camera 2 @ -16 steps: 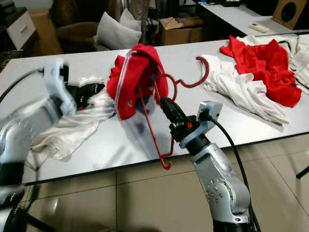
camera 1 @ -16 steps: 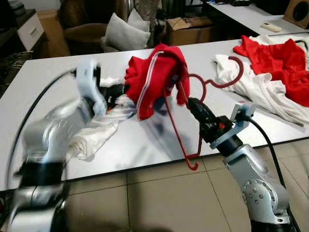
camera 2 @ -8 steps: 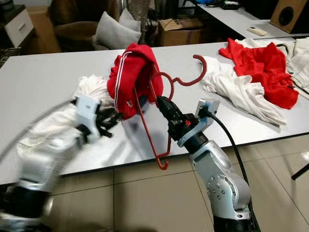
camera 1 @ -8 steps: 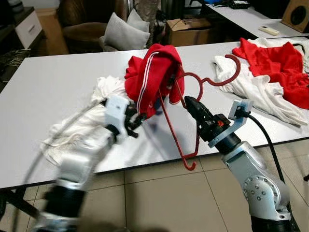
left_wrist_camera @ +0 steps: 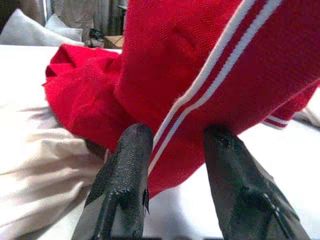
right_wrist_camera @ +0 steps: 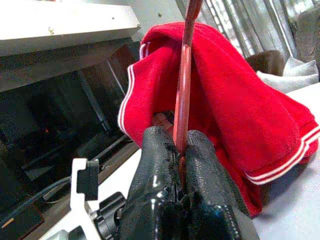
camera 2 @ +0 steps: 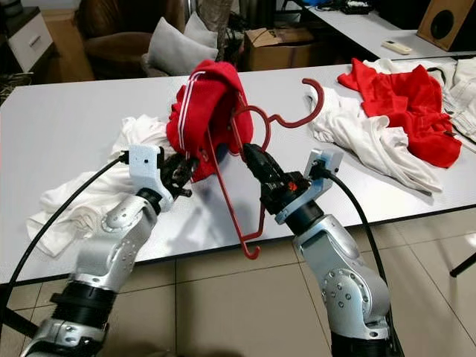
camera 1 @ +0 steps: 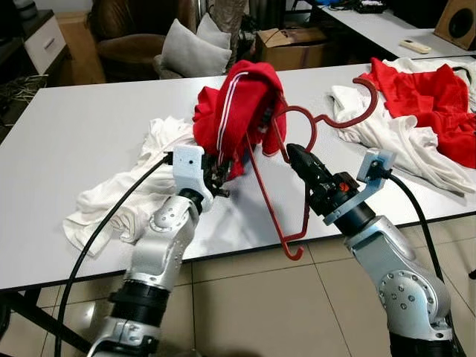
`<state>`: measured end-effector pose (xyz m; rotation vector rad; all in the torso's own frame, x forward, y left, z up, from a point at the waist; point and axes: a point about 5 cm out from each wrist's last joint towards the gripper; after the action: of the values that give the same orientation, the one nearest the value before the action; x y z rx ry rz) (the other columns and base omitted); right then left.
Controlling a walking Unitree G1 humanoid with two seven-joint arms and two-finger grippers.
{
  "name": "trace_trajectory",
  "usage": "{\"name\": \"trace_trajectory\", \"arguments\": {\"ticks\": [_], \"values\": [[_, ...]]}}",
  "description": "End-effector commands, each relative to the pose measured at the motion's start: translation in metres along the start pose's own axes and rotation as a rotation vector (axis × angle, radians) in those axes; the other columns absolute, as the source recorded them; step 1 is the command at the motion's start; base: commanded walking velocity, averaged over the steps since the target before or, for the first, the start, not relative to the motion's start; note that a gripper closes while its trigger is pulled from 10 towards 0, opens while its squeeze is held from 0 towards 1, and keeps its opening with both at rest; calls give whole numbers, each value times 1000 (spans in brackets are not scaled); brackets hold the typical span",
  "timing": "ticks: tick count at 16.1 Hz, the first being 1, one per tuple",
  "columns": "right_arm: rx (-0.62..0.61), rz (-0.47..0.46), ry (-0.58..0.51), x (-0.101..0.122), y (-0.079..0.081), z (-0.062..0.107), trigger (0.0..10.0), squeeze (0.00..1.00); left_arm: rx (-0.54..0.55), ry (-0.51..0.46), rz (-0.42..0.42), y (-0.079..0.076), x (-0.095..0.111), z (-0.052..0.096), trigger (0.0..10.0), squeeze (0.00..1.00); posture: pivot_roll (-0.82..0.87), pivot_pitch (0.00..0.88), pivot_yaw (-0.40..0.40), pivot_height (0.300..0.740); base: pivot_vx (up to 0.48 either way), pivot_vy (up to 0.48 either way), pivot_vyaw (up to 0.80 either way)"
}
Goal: Hang hanger
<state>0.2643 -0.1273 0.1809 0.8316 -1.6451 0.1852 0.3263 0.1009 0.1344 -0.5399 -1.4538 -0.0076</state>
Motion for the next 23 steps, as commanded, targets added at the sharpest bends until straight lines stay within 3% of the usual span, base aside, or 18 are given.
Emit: {"name": "trace_trajectory", "arguments": {"ticks": [1, 4, 5, 6, 10, 11, 13, 14, 23], "values": [[13, 5, -32, 8, 3, 0, 10000, 0, -22, -11, 0, -3, 0, -3, 10000, 0, -160, 0, 38, 740, 0, 0, 0], [10, 3, -34, 8, 2, -2, 10000, 0, -94, -24, -34, -16, -6, -7, 10000, 0, -158, 0, 35, 740, 0, 0, 0], [8, 3, -35, 8, 2, -2, 10000, 0, -117, -29, -58, -19, -8, -6, 10000, 1000, -157, 0, 34, 740, 0, 0, 0], [8, 2, -36, 8, 2, -2, 10000, 0, -117, -33, -67, -19, -9, -6, 10000, 1000, -157, 0, 33, 740, 0, 0, 0], [-1, -8, -46, 9, 0, -3, 10000, 0, -148, -38, -272, -12, -10, 1, 10000, 1000, -151, 0, 32, 740, 0, 0, 0], [-2, -9, -47, 9, 0, -3, 10000, 0, -150, -34, -276, -11, -10, 2, 10000, 1000, -151, 0, 32, 740, 0, 0, 0], [-2, -12, -49, 9, -1, -4, 10000, 0, -177, -44, -202, -15, -9, 4, 10000, 1000, -144, 0, 26, 740, 0, 0, 0], [1, -13, -47, 9, 0, -4, 10000, 0, -251, -22, -171, -24, -12, 6, 10000, 1000, -144, 0, 26, 740, 0, 0, 0], [1, -13, -47, 9, 0, -4, 10000, 0, -251, -22, -171, -24, -12, 6, 10000, 1000, -144, 0, 26, 740, 0, 0, 0]]}}
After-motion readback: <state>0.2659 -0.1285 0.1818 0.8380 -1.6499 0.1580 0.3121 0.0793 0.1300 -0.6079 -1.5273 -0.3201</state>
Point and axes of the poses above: a point about 5 cm out from each wrist's last joint towards the gripper, its own z axis pointing back from the gripper into the wrist, its own x axis along the axis of the wrist's last joint, y = z × x, and after that the axes turned 11 degrees about z, right-handed
